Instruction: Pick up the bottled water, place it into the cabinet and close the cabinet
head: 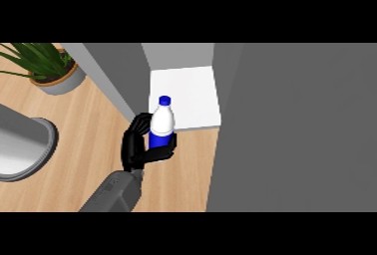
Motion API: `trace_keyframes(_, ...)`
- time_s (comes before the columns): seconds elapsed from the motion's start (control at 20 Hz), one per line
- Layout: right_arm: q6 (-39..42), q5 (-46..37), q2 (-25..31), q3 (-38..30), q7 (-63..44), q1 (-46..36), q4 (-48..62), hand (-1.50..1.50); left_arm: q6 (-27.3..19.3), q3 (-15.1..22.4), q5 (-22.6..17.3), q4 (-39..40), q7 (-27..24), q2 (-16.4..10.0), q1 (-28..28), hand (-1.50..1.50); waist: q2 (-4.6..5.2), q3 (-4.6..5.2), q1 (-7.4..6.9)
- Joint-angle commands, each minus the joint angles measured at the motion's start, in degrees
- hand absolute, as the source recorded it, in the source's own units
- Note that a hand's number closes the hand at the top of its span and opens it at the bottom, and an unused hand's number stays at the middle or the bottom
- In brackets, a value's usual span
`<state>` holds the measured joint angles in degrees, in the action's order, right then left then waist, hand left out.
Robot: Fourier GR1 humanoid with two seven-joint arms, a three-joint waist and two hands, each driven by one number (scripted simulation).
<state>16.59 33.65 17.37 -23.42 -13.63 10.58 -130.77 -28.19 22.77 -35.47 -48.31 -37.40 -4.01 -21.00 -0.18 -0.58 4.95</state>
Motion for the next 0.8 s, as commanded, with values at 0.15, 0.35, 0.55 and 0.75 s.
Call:
trace_keyframes(0.15, 1.70, 5.94, 3.12, -5.23, -0.26, -0.69, 3.15, -1.50, -3.53, 0.39, -0.88, 9.81, 11.63, 3.92, -25.79, 1.50, 1.31, 0.61, 1.97)
trace_keyframes(0.35, 3.95, 6.97, 2.82, -6.62, 1.33, 0.52, 3.66, -1.50, -2.03, -2.09, -2.66, 19.69, 11.66, 3.98, -32.80, 1.50, 1.67, 0.62, 1.65)
trace_keyframes(0.55, 3.09, 10.48, 4.47, -7.62, -0.58, -0.59, 3.12, -1.50, -3.53, -2.50, -2.74, 26.00, 8.97, 4.00, -35.03, 1.50, 2.22, 0.71, 2.82)
trace_keyframes(0.75, 4.63, 11.45, 5.08, -9.32, -0.35, 0.35, 4.46, -1.50, -0.94, -4.56, -3.36, 30.88, 5.55, 4.01, -36.63, 1.50, 2.07, 0.68, 1.75)
